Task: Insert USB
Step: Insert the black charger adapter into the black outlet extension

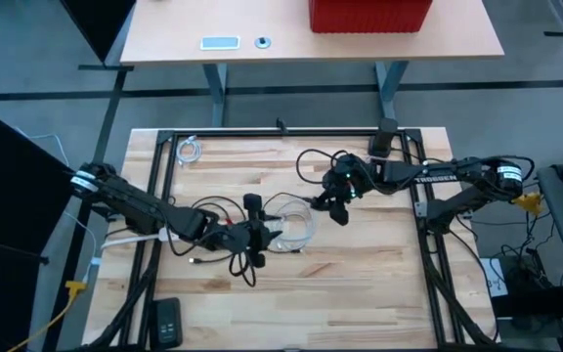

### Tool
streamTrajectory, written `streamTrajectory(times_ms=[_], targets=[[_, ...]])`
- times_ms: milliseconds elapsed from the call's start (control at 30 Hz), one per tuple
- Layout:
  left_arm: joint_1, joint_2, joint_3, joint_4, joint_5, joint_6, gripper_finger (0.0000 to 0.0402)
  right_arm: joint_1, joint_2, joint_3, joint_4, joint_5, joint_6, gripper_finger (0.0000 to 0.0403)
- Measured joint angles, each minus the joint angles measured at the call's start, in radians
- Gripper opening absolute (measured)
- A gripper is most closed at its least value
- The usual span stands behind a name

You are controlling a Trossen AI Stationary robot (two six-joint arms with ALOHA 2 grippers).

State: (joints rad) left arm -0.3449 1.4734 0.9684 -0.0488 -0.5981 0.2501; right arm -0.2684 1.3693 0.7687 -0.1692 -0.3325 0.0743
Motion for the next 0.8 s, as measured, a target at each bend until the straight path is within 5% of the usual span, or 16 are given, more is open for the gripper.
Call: streamTrajectory(times_ms=[267, 467, 800], targets=[[0.058, -0.041, -0.127, 0.135, 0.022, 0.018, 0.0104, -0.007, -0.023, -0.012, 0.000, -0.006, -0.024, 0.0142], [0.117, -0.012, -0.208, 0.397, 0.024, 0.049, 0.0089, -0.022, -0.033, -0.038, -0.007, -0.059, 0.038, 0.0142], [0.129, 0.153, -0.170, 0.628, 0.075, 0.355, 0.0164, -0.022, -0.033, -0.042, -0.004, -0.243, 0.100, 0.0142]])
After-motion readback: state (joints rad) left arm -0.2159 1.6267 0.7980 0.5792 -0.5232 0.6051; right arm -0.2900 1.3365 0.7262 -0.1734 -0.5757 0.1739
